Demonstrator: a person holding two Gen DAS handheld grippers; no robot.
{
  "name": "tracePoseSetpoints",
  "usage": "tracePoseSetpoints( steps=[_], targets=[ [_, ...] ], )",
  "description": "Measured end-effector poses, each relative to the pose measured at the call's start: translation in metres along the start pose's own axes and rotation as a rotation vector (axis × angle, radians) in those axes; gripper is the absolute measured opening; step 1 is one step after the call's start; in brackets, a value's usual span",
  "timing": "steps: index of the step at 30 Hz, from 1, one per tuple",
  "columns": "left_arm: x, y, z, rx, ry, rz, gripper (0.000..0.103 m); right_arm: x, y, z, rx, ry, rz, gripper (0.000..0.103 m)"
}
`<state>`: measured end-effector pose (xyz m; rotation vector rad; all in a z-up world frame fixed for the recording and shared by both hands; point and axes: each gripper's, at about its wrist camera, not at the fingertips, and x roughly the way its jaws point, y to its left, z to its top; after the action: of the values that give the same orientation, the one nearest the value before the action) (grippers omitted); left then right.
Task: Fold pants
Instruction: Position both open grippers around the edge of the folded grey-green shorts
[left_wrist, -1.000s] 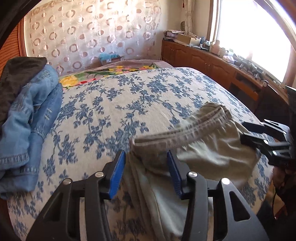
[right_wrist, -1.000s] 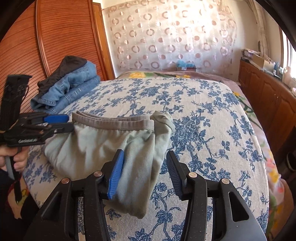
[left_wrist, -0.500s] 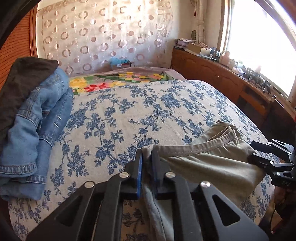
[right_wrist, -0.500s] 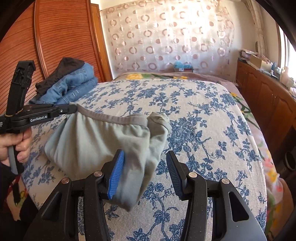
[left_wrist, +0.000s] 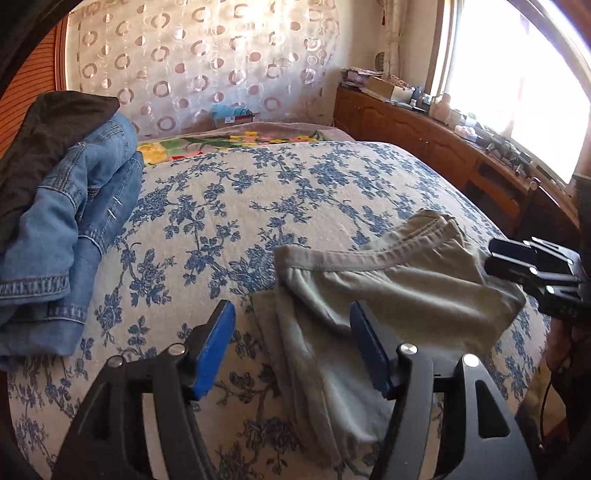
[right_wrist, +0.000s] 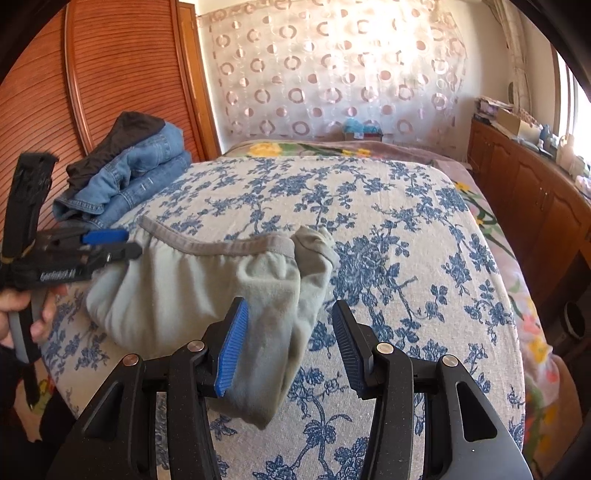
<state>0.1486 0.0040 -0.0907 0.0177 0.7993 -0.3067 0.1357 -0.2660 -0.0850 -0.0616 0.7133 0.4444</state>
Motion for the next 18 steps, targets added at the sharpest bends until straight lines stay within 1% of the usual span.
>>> tracePoseSetpoints(
  steps=[4, 12, 15, 18],
  targets=[
    [-0.001, -0.002, -0.006, 0.002, 0.001, 0.014, 0.064, 0.001, 0.0, 0.008, -0.007, -0.005, -0.003, 0.048],
    [0.004, -0.001, -0.014, 0.01, 0.036, 0.04, 0.064, 0.02, -0.007, 0.009, 0.013, 0.042, -0.006, 0.048],
    [0.006, -0.002, -0.017, 0.019, 0.046, 0.048, 0.064, 0.023, -0.008, 0.013, 0.011, 0.046, 0.003, 0.041],
    [0.008, -0.002, -0.02, 0.021, 0.052, 0.05, 0.064, 0.025, -0.008, 0.02, 0.003, 0.046, 0.013, 0.038]
  ],
)
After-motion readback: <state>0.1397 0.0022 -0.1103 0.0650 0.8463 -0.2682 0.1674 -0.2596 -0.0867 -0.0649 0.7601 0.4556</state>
